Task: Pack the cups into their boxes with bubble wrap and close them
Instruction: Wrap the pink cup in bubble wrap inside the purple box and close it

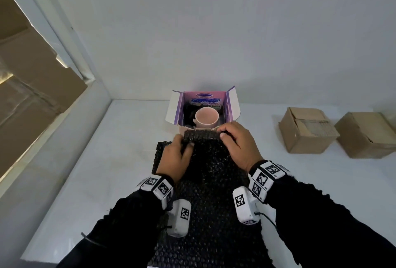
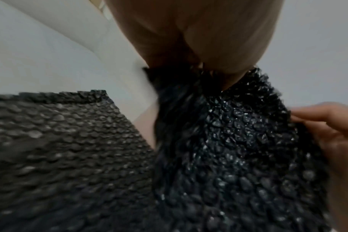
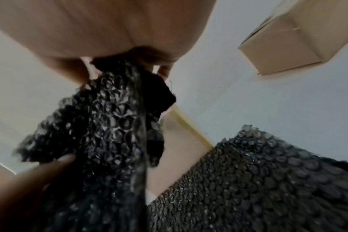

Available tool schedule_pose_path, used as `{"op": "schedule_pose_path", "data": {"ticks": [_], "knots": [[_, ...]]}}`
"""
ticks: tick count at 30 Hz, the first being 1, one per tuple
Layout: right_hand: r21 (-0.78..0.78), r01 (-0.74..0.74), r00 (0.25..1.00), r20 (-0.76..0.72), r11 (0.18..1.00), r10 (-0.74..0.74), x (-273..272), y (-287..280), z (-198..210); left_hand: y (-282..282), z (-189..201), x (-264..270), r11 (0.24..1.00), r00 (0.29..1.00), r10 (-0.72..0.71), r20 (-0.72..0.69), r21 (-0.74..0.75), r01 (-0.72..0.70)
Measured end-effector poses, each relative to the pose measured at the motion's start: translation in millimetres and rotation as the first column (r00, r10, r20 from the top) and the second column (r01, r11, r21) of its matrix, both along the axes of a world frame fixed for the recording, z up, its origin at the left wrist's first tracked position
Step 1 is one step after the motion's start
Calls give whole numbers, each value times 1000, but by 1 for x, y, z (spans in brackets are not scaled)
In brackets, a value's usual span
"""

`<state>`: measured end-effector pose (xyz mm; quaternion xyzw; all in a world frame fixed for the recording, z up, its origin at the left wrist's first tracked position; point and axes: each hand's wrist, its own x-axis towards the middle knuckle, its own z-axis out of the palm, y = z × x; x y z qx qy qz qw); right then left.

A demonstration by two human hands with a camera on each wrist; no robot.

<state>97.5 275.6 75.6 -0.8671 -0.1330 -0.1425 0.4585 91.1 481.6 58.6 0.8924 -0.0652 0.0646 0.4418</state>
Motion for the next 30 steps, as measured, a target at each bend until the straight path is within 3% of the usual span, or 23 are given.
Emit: {"op": "schedule_pose_path", "data": {"ticks": [3,6,7,9,11,13,15,17,19,21,25,28,30], "knots": [[-172,-80,992,-110,982,61,-1,2,8,-12,19,5,981,997,55,49,-188,-45],[-324,-122,989,-116,938,89,5,3,9,-16,31,10,891,997,-1,75,-452,35],[-306,-138,988,-111,942,109,8,3,10,-16,34,13,902,990,-21,138,-425,79],[-225,-171,980,-143,959,141,12,2,17,-16,38,19,969,953,-60,296,-211,127],[-122,-193,966,-198,974,167,16,2,27,-15,39,26,989,917,-123,379,-33,147],[-11,-210,950,-237,978,202,19,0,38,-11,36,34,987,940,-142,310,-30,159],[53,-219,945,-236,974,225,25,-1,48,-9,36,43,985,978,-92,185,-129,117],[108,-227,937,-248,968,247,32,-1,57,-10,38,49,982,974,-51,222,-167,89],[170,-218,926,-276,961,259,42,0,62,-11,41,56,991,917,-97,387,-46,124],[254,-180,913,-315,950,257,54,1,63,-10,44,64,972,857,-237,457,99,215],[373,-29,918,-357,927,172,76,-2,64,-11,49,77,928,847,-370,382,100,360],[490,46,920,-360,870,155,91,-6,65,-19,45,94,927,853,-367,370,223,302],[473,22,931,-331,881,155,100,-9,66,-22,43,108,944,878,-309,364,227,238]]}}
